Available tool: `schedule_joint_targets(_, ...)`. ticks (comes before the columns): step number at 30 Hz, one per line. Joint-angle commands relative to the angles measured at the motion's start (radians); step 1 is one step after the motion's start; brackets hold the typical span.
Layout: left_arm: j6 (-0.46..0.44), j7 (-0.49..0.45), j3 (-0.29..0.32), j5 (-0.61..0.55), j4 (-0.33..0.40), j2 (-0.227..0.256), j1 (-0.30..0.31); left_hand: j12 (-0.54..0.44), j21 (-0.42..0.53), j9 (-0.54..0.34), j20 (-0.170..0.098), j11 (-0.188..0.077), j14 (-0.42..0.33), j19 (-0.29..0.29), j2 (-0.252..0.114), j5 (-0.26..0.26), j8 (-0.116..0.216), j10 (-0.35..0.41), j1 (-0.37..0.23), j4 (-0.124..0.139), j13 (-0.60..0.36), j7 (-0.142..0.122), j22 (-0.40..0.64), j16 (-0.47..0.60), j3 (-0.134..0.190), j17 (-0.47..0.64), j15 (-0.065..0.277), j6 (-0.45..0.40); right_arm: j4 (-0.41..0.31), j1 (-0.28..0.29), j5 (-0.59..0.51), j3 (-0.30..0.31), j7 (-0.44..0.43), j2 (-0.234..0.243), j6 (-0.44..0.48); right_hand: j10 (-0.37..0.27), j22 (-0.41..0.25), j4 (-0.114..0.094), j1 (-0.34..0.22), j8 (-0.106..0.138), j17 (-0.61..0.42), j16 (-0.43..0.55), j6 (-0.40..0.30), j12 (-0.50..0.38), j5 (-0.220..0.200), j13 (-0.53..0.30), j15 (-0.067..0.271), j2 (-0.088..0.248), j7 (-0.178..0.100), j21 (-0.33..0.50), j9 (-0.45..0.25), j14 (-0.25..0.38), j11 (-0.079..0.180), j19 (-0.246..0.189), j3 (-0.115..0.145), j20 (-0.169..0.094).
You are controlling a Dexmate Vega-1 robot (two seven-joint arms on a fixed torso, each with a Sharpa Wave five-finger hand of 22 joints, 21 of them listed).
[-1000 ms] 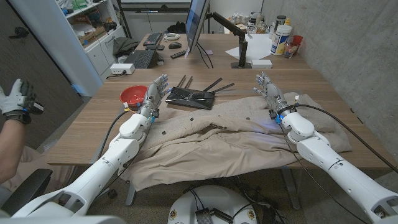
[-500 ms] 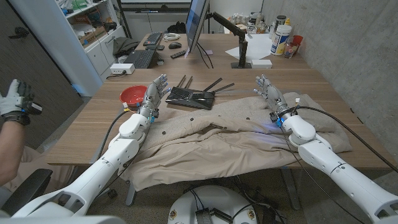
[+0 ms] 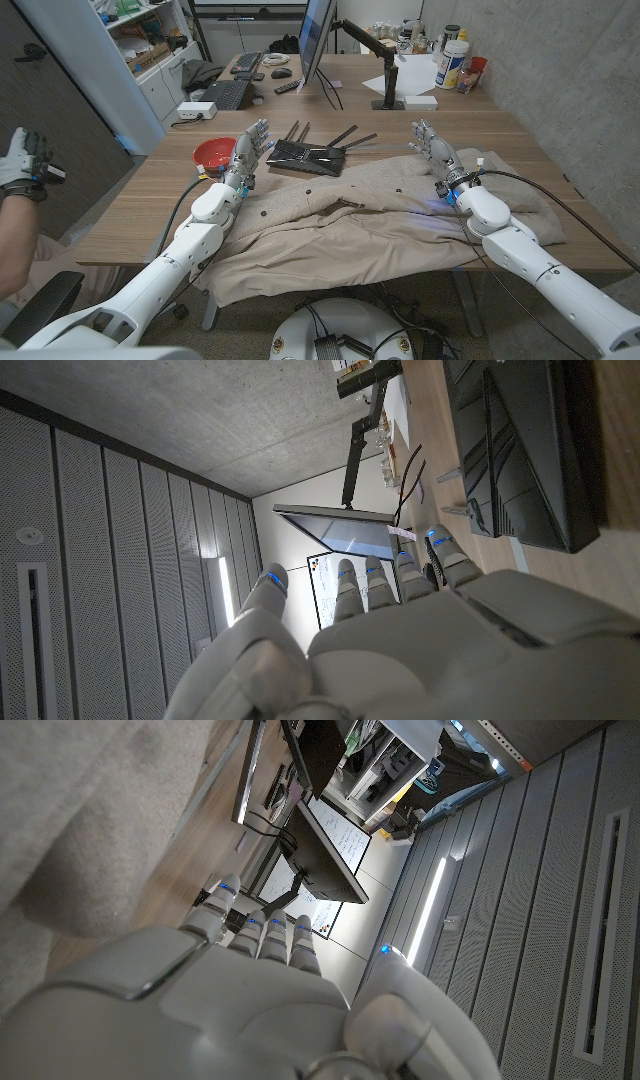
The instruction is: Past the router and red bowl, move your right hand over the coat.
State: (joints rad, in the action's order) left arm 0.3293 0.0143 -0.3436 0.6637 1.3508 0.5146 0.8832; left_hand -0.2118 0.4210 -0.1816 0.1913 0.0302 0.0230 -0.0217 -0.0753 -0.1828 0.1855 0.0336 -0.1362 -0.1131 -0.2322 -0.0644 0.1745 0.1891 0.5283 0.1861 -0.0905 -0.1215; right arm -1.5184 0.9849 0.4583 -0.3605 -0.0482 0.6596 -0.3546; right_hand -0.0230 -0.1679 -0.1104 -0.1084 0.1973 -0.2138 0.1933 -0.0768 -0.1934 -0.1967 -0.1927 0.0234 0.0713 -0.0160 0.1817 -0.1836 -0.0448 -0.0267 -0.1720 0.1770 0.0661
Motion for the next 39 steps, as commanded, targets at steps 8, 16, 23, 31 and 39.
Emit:
schedule_joint_targets(8, -0.001, -0.002, 0.000, -0.002, 0.002, 0.001, 0.001, -0.008, -0.008, -0.003, 0.005, 0.008, 0.004, 0.007, 0.001, -0.004, 0.005, -0.005, 0.003, 0.000, 0.001, 0.000, 0.002, 0.005, 0.006, 0.003, -0.007, -0.007, -0.058, 0.039, -0.036, 0.017, -0.022, 0.041, 0.006, -0.005, -0.002, 0.005, 0.006, 0.001, 0.001, 0.006, -0.008, -0.008, -0.008, -0.004, 0.002, -0.006, -0.003, 0.003, -0.004, -0.008, -0.001, 0.003, -0.002, 0.002)
schedule_joint_targets(16, 0.002, -0.004, 0.001, -0.002, 0.003, 0.000, 0.002, -0.008, -0.011, -0.003, 0.004, 0.008, 0.004, 0.008, 0.001, -0.003, 0.006, -0.004, 0.004, 0.000, 0.002, 0.000, 0.002, 0.005, 0.006, 0.003, -0.007, -0.012, -0.082, 0.060, -0.062, 0.024, -0.024, 0.061, -0.015, -0.005, -0.002, 0.005, 0.007, 0.001, 0.002, 0.006, -0.008, -0.008, -0.008, -0.004, 0.001, -0.007, -0.005, 0.004, -0.004, -0.009, 0.000, 0.003, -0.003, 0.003)
schedule_joint_targets(23, -0.001, -0.007, 0.002, -0.001, 0.004, 0.001, 0.003, -0.008, -0.014, -0.003, 0.004, 0.005, 0.004, 0.010, 0.001, -0.003, 0.007, -0.005, 0.005, 0.000, 0.003, 0.002, 0.002, 0.005, 0.006, 0.003, -0.007, -0.013, -0.099, 0.072, -0.074, 0.032, -0.032, 0.069, -0.015, -0.013, -0.002, 0.007, 0.007, 0.000, 0.003, 0.006, -0.008, -0.010, -0.008, -0.004, 0.002, -0.010, -0.004, 0.004, -0.004, -0.010, -0.001, 0.005, -0.004, 0.005)
schedule_joint_targets(31, -0.001, -0.007, 0.001, -0.003, 0.002, 0.000, 0.001, -0.009, -0.017, -0.003, 0.004, 0.007, 0.004, 0.010, 0.001, -0.003, 0.006, -0.004, 0.005, -0.001, 0.004, 0.001, 0.003, 0.005, 0.007, 0.003, -0.008, -0.014, -0.111, 0.082, -0.104, 0.038, -0.039, 0.083, -0.021, -0.014, -0.002, 0.008, 0.006, 0.000, 0.004, 0.006, -0.009, -0.011, -0.008, -0.004, 0.002, -0.012, -0.004, 0.002, -0.004, -0.009, -0.004, 0.010, -0.005, 0.008)
schedule_joint_targets(39, 0.001, -0.007, 0.001, -0.003, 0.001, 0.000, 0.002, -0.009, -0.020, -0.003, 0.004, 0.007, 0.004, 0.011, 0.001, -0.003, 0.006, -0.005, 0.006, -0.001, 0.005, 0.002, 0.003, 0.005, 0.007, 0.003, -0.008, -0.014, -0.135, 0.096, -0.125, 0.044, -0.050, 0.100, -0.004, -0.014, -0.002, 0.010, 0.005, 0.000, 0.005, 0.005, -0.008, -0.010, -0.008, -0.004, 0.002, -0.014, -0.005, 0.002, -0.004, -0.013, -0.005, 0.012, -0.005, 0.007)
